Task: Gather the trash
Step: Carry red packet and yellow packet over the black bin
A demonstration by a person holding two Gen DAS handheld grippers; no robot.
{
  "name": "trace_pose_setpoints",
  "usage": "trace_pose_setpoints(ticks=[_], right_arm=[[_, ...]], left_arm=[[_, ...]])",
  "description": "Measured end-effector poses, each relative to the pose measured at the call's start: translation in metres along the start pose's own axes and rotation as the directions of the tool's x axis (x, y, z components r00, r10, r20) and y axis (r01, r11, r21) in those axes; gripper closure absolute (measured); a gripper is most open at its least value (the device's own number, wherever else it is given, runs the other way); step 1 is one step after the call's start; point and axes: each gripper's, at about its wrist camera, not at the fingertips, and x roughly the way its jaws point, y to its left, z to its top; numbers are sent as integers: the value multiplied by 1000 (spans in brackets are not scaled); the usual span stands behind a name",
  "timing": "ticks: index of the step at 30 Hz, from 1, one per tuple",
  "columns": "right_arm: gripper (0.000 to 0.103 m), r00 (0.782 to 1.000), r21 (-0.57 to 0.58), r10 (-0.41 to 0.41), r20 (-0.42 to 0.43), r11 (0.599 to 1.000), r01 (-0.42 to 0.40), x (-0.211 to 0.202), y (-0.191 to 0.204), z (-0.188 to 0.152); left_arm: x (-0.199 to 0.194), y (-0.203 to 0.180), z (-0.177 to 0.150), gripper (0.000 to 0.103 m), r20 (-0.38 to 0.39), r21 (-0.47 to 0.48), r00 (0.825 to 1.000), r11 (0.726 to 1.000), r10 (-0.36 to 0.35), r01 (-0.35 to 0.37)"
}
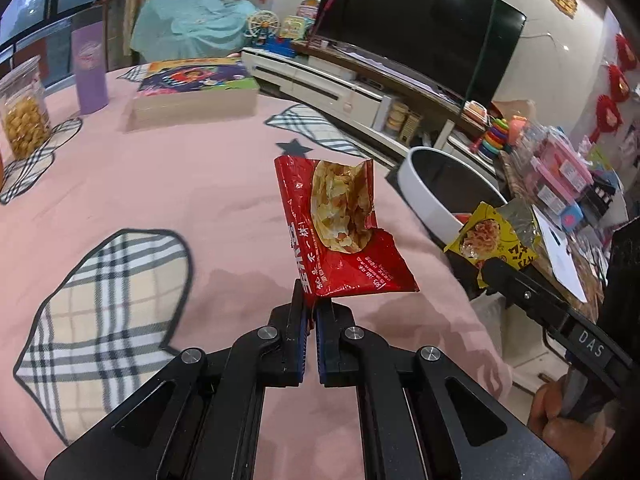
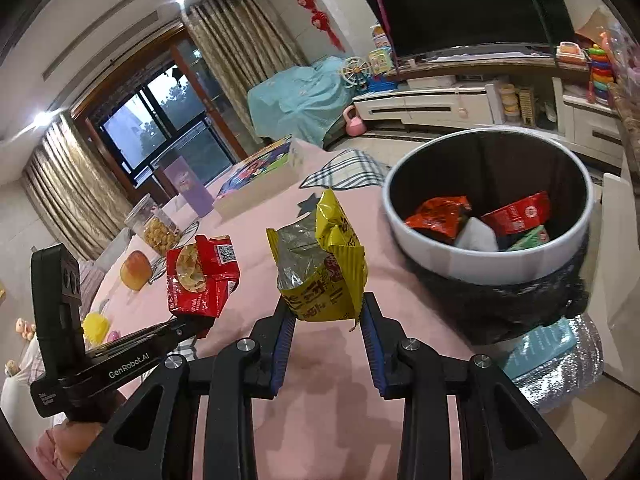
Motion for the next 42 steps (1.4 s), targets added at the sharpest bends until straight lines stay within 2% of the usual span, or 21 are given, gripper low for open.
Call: trace_pose_setpoints(ticks=[22, 42], right_arm=[[70, 993, 60, -100, 55, 993, 97, -31, -57, 28], [70, 988, 88, -149, 51, 986, 144, -35, -88, 50]], left_arm=[[23, -76, 32, 100, -19, 111, 995, 989, -93, 95], [46, -118, 55, 100, -45, 176, 992, 977, -116, 123]])
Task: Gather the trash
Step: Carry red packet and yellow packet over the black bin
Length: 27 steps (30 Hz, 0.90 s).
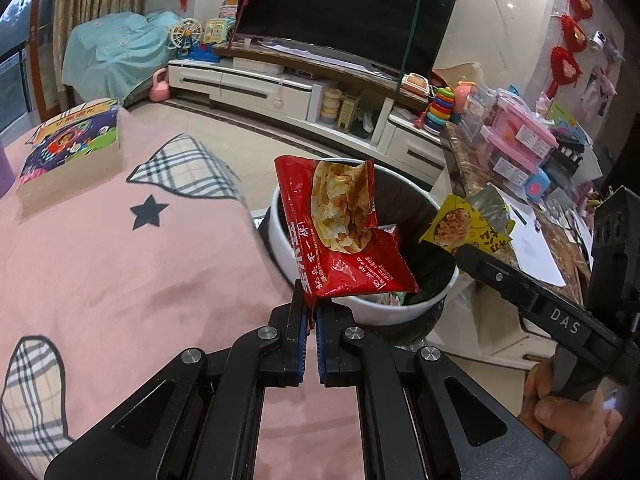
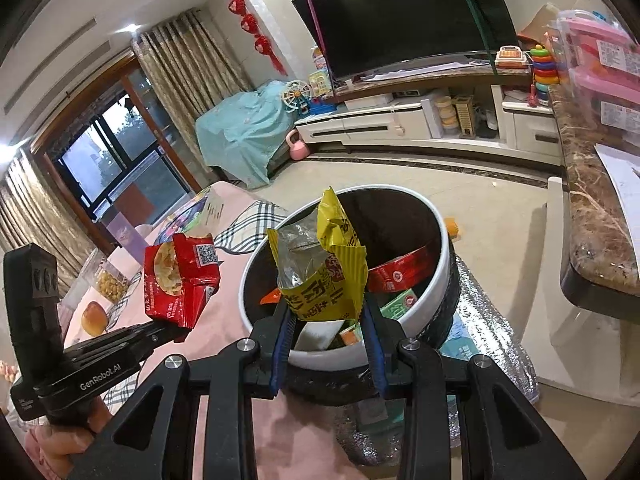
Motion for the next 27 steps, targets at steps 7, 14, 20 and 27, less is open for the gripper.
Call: trace_pose_setpoints(ticks=[7, 14, 20, 27], right_arm=[[70, 1000, -6, -10, -4, 1000, 10, 4, 0, 7], [70, 1000, -11, -21, -16, 1000, 21, 10, -2, 13], [70, 999, -11, -27, -25, 1000, 27, 14, -7, 17], [70, 998, -13, -36, -46, 999, 36, 20, -12, 20]], left_arm=[[10, -9, 7, 100, -8, 18, 1000, 1000, 1, -1], [19, -15, 14, 100, -16, 30, 1000, 1000, 6, -5], [26, -18, 19, 100, -24, 40, 1000, 999, 10, -9], [37, -23, 21, 100, -39, 53, 999, 998, 19, -17]])
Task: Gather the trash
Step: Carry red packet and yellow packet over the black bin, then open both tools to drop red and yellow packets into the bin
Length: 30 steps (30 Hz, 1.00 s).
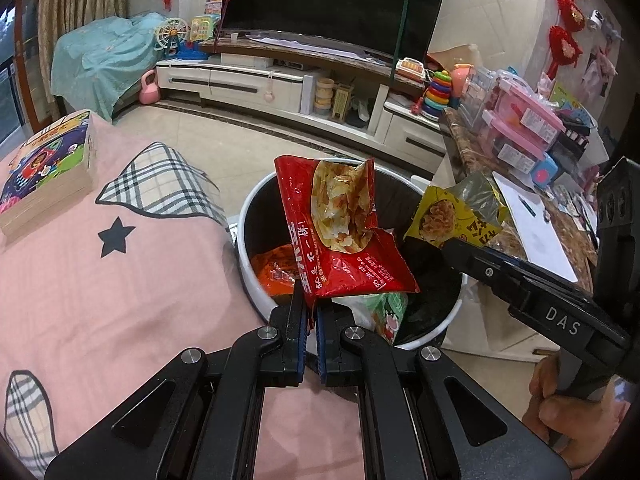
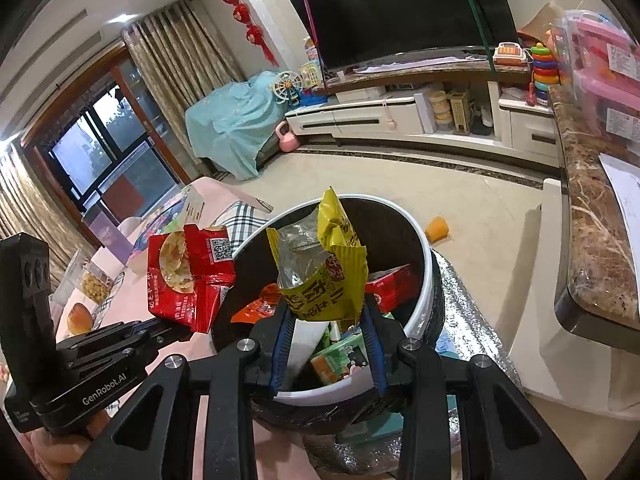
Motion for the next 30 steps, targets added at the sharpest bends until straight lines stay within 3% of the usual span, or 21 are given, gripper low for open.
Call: trace_pose_setpoints(ticks=[30], right_arm=[[70, 998, -38, -22, -61, 999, 20, 15, 6, 12]], left_arm=[[14, -2, 9, 100, -29, 17, 999, 1000, 19, -19]])
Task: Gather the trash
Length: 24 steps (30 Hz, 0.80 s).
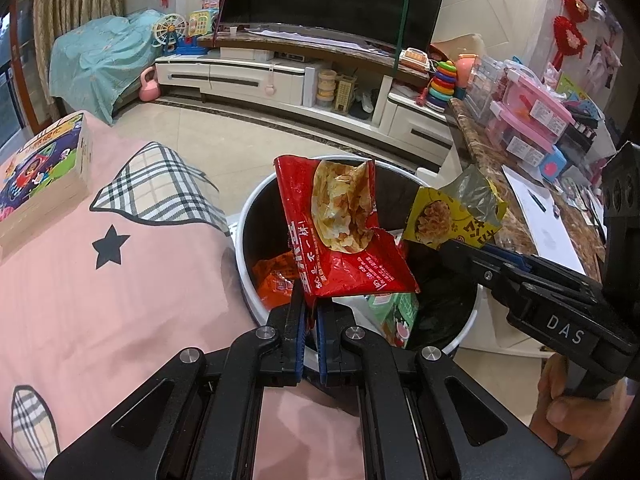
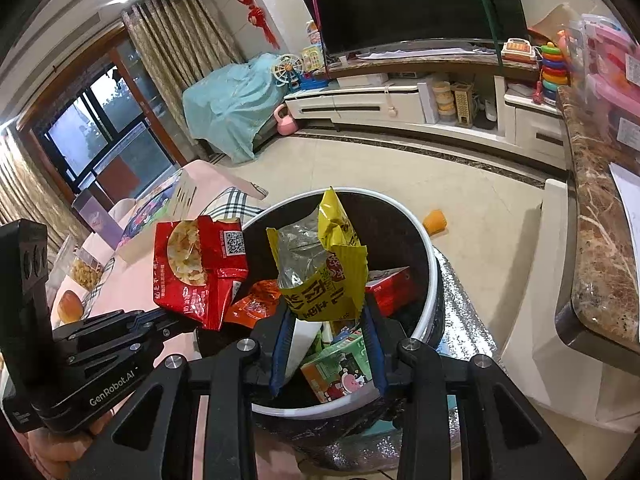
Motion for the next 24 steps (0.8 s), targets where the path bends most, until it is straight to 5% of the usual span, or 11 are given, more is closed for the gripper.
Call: trace_pose_setpoints(ticks=[14, 19, 24], right_arm=[[66, 1000, -3, -8, -1, 1000, 8, 0, -2, 3], [62, 1000, 6, -12, -8, 1000, 12, 0, -4, 4], [44, 1000, 24, -5, 11, 1000, 5, -8, -5, 0]], left_arm=[[3, 1, 2, 96, -7, -7, 1000, 1000, 4, -4], [-1, 4, -1, 67, 1, -19, 1000, 1000, 9, -9], [-13, 13, -10, 61, 24, -43, 1000, 999, 14, -13]])
